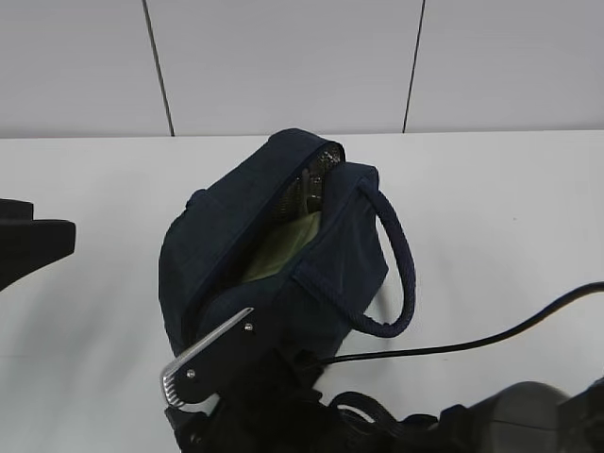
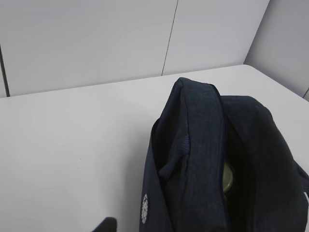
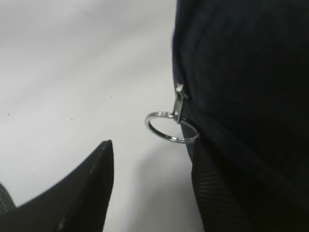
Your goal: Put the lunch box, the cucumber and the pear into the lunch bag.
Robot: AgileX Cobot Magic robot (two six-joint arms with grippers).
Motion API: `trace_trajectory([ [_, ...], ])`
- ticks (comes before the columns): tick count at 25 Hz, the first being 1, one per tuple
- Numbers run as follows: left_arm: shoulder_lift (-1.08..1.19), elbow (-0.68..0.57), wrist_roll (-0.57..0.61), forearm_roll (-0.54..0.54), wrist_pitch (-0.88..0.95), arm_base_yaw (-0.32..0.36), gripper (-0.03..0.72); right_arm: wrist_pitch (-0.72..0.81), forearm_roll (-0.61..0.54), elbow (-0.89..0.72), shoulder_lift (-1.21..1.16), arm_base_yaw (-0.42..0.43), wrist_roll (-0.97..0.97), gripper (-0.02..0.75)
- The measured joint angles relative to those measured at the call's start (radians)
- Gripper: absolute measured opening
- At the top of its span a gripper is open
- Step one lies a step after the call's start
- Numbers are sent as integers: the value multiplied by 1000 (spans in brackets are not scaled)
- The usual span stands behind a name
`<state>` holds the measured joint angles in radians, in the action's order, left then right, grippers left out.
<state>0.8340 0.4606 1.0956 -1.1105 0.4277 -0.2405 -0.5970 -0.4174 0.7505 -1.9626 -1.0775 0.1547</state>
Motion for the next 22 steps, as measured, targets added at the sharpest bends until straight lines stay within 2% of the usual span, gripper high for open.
trace_trajectory([
  [12,0,0,0,-3,1,0,350,11,-32,36,-25,-1,48,391],
  [17,0,0,0,-4,1,0,350,13,-78,36,-25,-1,116,277],
  [22,0,0,0,-4,1,0,350,13,-109,36,-25,-1,140,104],
])
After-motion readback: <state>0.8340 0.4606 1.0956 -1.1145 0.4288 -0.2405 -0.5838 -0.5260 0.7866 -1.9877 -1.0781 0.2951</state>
